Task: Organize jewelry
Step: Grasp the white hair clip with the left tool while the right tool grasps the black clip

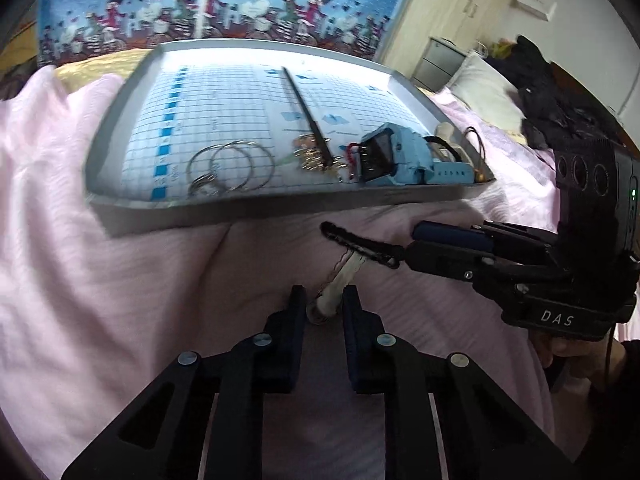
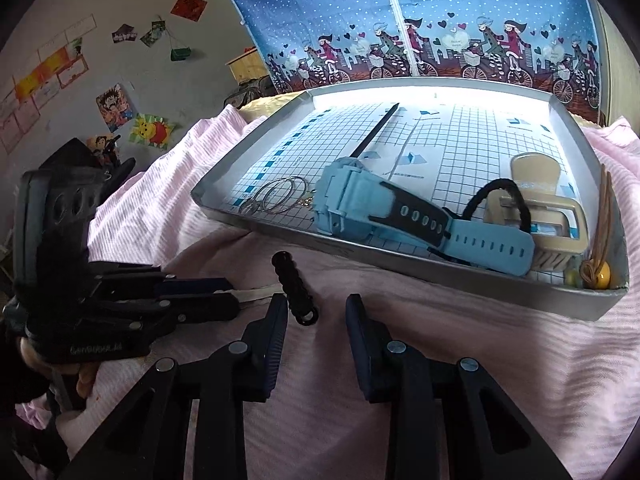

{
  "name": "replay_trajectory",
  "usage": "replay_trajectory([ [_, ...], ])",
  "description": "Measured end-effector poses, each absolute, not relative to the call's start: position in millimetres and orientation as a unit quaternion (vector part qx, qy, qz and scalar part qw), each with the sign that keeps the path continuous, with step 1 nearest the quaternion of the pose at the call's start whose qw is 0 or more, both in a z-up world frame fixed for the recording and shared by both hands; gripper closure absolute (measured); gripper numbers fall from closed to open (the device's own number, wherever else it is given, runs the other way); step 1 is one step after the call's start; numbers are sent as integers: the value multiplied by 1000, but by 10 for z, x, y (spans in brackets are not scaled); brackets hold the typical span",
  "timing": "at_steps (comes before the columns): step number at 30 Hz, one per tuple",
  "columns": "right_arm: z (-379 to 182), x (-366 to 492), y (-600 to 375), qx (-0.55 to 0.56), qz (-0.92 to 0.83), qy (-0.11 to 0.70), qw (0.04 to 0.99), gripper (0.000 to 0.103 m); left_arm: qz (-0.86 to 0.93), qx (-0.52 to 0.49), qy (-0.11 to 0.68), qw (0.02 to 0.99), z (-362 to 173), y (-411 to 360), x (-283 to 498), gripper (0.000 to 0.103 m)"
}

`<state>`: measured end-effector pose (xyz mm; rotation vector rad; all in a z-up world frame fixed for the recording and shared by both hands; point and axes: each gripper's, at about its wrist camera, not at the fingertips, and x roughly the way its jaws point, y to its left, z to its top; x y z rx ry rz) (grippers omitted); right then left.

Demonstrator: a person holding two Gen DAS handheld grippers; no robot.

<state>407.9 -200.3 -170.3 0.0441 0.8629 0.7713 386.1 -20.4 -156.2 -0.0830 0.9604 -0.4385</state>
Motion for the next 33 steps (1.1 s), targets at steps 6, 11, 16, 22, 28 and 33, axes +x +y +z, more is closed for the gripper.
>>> replay_trajectory([
  [6, -1720, 4060, -1858, -12, 366, 411, 835, 74, -154, -46, 433, 887, -1560, -181, 3620, 88],
  [11, -1748, 4058, -1736, -37, 366, 414, 832, 74, -116, -92, 412, 899, -1572, -19, 3502, 88],
  [16, -1762, 4052, -1672, -49, 372, 411, 831, 75, -104, -172, 409, 890, -1610, 215, 3444, 89],
  [22, -1778, 3996, -1621, -64, 375, 408, 830, 88, -110, -171, 417, 886, -1593, 251, 3477, 89],
  [28, -1816, 4023, -1657, -48, 374, 419, 826, 88, -116, -163, 429, 881, -1615, 199, 3518, 89],
  [33, -1831, 4030, -1666, -43, 371, 422, 826, 88, -115, -150, 435, 880, -1636, 148, 3547, 89],
])
